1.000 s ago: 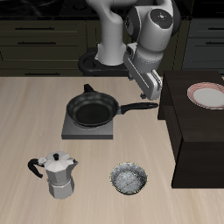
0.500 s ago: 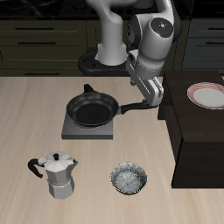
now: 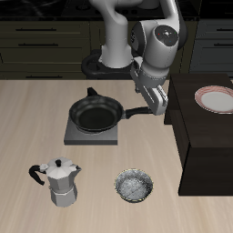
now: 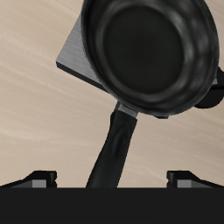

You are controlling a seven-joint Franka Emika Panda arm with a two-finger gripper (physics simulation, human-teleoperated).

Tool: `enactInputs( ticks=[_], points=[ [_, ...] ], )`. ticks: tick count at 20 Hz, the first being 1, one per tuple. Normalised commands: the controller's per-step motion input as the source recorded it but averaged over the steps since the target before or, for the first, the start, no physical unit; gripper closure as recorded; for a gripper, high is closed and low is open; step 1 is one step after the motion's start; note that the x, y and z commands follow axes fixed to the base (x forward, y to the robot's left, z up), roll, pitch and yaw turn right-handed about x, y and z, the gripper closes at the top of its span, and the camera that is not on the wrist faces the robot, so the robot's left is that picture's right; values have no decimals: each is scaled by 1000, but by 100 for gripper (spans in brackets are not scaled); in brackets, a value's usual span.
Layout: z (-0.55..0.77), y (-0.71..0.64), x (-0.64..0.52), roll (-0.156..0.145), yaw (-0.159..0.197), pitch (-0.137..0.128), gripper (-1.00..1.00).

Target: Place the frypan on the top layer of the shelf

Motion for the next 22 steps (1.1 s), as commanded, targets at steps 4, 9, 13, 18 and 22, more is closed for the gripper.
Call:
enactInputs(
  ticks=[4, 9, 13, 18, 22],
  points=[
    [-100, -145, 55, -53, 13, -4, -100],
    [-122, -102, 83, -3, -39, 35, -100],
    [-155, -49, -42, 3, -28, 21, -100],
    [-102, -81, -66, 2, -41, 2, -100],
    [-210, -41, -227, 2, -44, -7, -100]
  ],
)
